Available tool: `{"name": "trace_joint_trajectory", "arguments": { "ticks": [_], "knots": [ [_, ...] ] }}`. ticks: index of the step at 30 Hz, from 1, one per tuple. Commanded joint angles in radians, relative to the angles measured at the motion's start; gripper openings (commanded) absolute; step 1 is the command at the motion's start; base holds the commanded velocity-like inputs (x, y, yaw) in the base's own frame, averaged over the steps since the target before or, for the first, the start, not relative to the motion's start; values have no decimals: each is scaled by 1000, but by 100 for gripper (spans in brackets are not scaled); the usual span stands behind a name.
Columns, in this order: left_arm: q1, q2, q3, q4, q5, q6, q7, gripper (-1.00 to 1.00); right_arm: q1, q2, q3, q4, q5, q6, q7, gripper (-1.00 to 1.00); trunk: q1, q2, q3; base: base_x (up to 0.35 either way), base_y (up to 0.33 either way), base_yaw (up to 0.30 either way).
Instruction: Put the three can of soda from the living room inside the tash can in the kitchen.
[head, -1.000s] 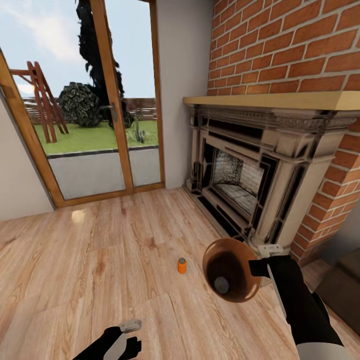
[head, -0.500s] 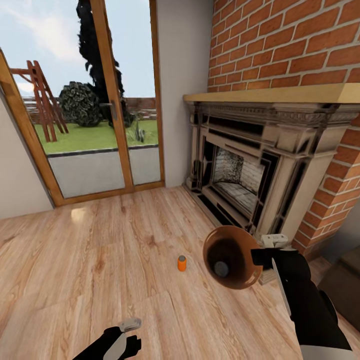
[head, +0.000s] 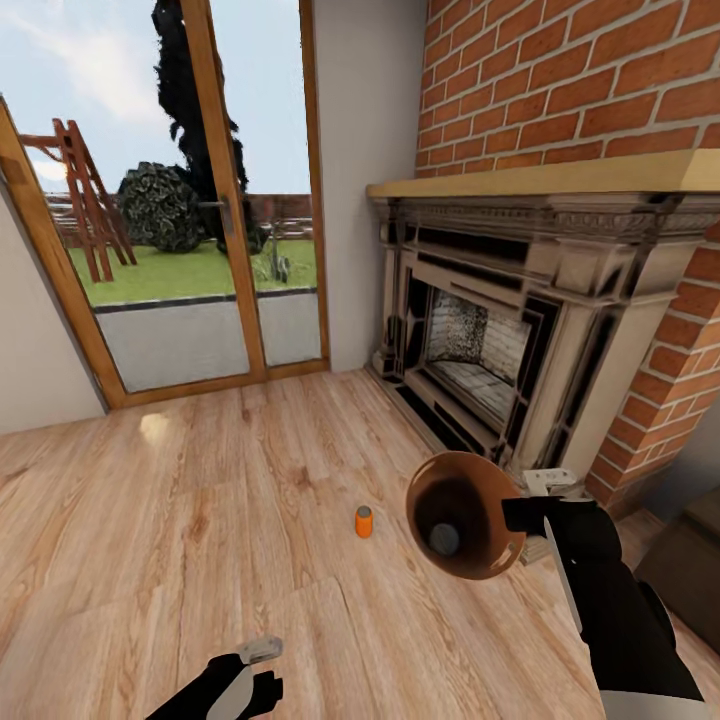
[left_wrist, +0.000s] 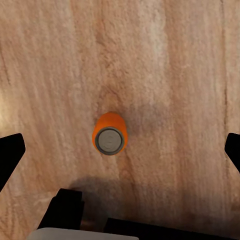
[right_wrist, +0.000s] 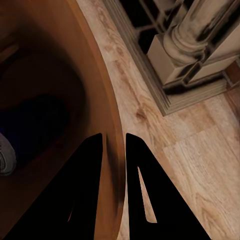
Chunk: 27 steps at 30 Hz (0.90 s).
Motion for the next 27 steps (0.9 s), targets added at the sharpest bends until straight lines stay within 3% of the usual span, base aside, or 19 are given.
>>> {"name": "trace_joint_trajectory", "arguments": {
  "ticks": [1,27],
  "knots": [
    [0,0,0,0,0,0,0,100,-1,0,0,-1,-12,0,5,-100,4,-7,-3,0,0,0],
    [1,5,2,19,1,-4,-3,100,-1,-1,0,3,-11,0,5,-100,104,-189,-84,0,0,0]
  ]
}}
